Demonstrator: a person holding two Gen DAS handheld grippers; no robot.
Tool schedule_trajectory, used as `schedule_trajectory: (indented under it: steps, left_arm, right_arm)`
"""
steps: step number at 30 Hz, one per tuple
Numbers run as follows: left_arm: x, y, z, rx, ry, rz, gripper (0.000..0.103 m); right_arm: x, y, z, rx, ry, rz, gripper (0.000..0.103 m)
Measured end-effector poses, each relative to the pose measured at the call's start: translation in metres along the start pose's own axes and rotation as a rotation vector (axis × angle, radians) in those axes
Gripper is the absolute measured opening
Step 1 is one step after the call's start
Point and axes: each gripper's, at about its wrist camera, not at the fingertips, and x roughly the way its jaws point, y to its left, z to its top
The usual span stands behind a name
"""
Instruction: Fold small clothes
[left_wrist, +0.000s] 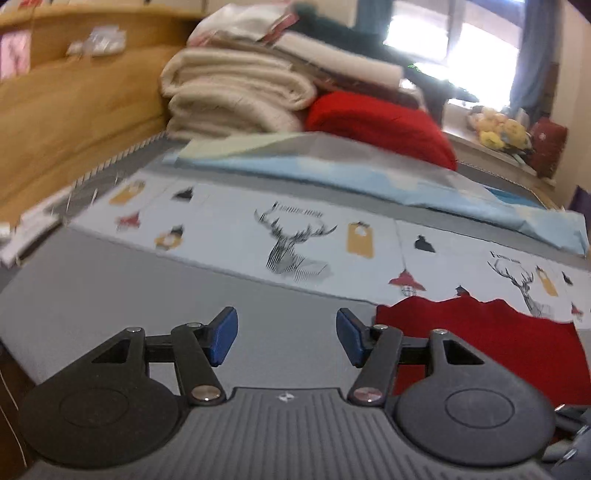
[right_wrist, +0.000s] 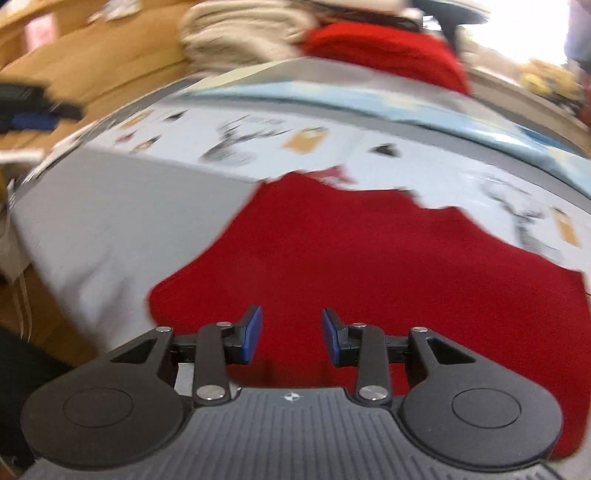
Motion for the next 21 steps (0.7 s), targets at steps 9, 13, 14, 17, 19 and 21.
schedule_trajectory:
  steps: [9,13,14,17,19,21]
  left_arm:
    - [-0.002,0.029,-0.006,-0.065,0.029,0.034,0.065]
    - [0.000,0.031,-0.009,-0.053,0.045,0.043,0.065]
    - [0.001,0.032,-0.009,-0.053,0.048,0.045,0.065]
    - [0.002,0.034,-0.009,-0.053,0.055,0.046,0.065]
    - [0.003,0.033,-0.009,-0.050,0.060,0.048,0.065]
    - [0.003,0.032,-0.009,-0.048,0.063,0.046,0.065]
  right_arm:
    - [0.049,0.083,-0.006,-0.224,0.049,0.061,0.057]
    - [0.072,0.105,-0.017,-0.366,0.073,0.019,0.080]
    - [0.077,0.110,-0.019,-0.407,0.079,-0.007,0.080]
    - [0.083,0.116,-0.025,-0.495,0.078,-0.066,0.077]
    - [0.084,0.114,-0.022,-0.497,0.067,-0.097,0.056]
    - [0.081,0.105,-0.016,-0.454,0.066,-0.077,0.050]
